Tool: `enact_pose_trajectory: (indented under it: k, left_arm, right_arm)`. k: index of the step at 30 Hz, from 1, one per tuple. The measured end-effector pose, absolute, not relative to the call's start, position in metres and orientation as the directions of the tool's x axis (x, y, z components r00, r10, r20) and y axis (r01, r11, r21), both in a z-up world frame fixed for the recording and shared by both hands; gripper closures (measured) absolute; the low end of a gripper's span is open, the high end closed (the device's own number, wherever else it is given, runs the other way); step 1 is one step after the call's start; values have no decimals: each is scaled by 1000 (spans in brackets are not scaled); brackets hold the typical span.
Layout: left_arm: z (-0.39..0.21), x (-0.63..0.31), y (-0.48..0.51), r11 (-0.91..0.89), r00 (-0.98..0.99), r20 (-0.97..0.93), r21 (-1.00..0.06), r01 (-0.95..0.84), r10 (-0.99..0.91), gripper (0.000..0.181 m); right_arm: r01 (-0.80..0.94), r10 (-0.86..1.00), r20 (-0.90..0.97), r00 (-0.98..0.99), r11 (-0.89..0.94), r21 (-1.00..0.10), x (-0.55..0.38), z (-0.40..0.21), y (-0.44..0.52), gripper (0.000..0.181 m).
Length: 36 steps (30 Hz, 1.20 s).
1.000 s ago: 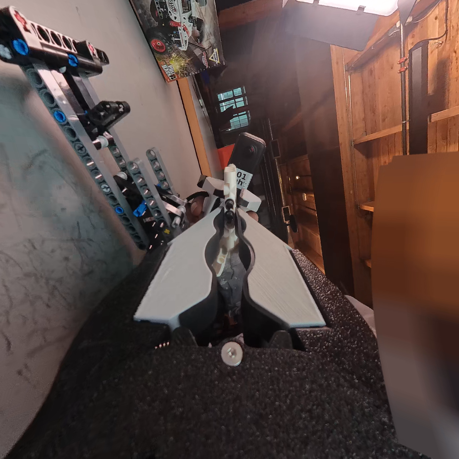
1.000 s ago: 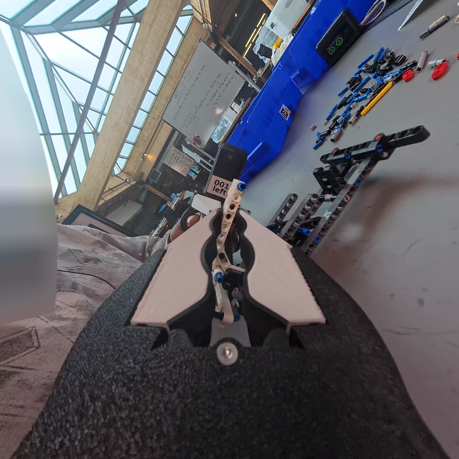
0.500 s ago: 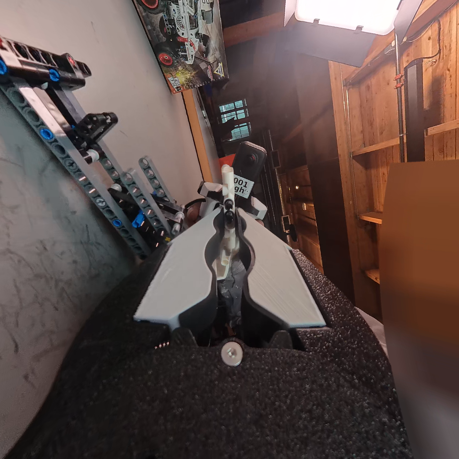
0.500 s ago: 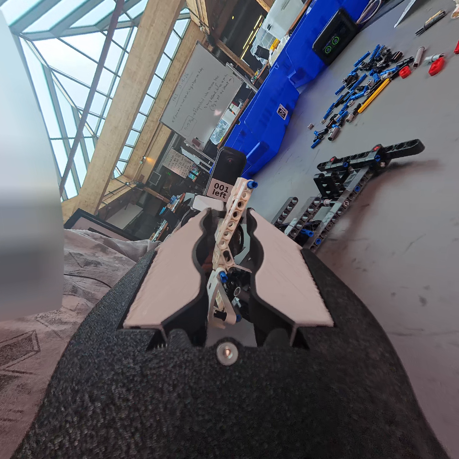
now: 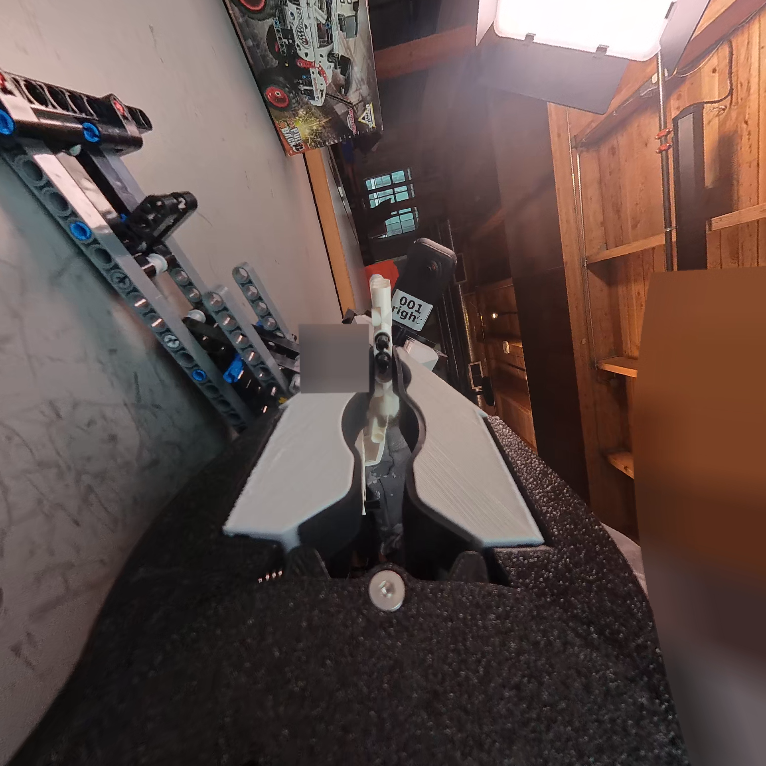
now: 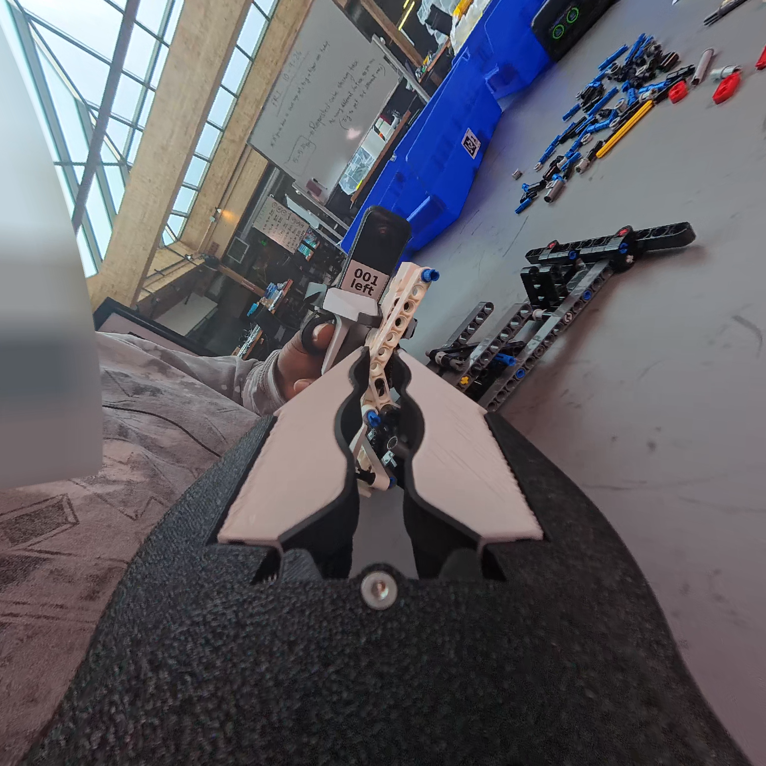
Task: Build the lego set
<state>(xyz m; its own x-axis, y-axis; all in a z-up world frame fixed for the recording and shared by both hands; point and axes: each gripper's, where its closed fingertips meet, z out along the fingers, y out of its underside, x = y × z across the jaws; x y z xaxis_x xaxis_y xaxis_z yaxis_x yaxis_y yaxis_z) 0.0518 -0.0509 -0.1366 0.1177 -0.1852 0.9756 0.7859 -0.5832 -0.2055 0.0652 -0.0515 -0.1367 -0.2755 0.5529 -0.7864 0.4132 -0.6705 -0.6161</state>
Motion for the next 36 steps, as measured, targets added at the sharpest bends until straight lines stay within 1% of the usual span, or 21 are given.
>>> enact_pose_trajectory:
  k: [2, 4, 7, 10, 15, 22, 25, 28, 29, 30, 32, 36]
  left_arm:
    - [-137, 52, -51, -577, 106, 978, -193, 794, -181, 175]
    - [-136, 52, -51, -572, 68, 983, -155, 806, -170, 175]
    - [-136, 52, -51, -558, 12, 988, -98, 824, -156, 176]
    - [-136, 53, -52, -554, -13, 989, -72, 829, -148, 176]
    - [-136, 53, -53, -551, 68, 985, -145, 822, -157, 176]
    - [-137, 56, -57, -573, 62, 985, -146, 806, -164, 175]
    - [-137, 55, -62, -601, 37, 986, -128, 789, -162, 176]
    - [-137, 52, -64, -604, 51, 986, -137, 785, -158, 176]
    - [-136, 54, -64, -609, 49, 986, -136, 781, -158, 176]
    - [-136, 56, -64, -613, 43, 987, -131, 779, -157, 176]
    - [-137, 59, -64, -616, 33, 987, -124, 778, -156, 176]
    - [-137, 60, -61, -610, 26, 987, -117, 784, -156, 176]
  right_arm:
    - [405, 543, -794, -271, -684, -606, 65, -137, -52, 172]
    - [402, 542, -796, -270, -688, -604, 65, -137, -53, 172]
    - [397, 575, -775, -263, -668, -630, 64, -137, -53, 172]
    - [397, 574, -776, -261, -669, -628, 64, -137, -54, 172]
    - [401, 600, -754, -267, -643, -653, 64, -137, -56, 172]
    - [427, 614, -729, -302, -597, -679, 66, -138, -62, 173]
    - [456, 617, -719, -322, -564, -688, 66, -138, -67, 173]
    - [452, 599, -735, -318, -585, -673, 64, -137, -67, 170]
    - [443, 581, -750, -315, -609, -658, 62, -136, -65, 163]
    - [438, 556, -771, -310, -636, -635, 61, -135, -62, 161]
    - [431, 543, -790, -284, -664, -611, 59, -137, -56, 162]
    - [420, 517, -810, -276, -693, -585, 56, -136, -53, 170]
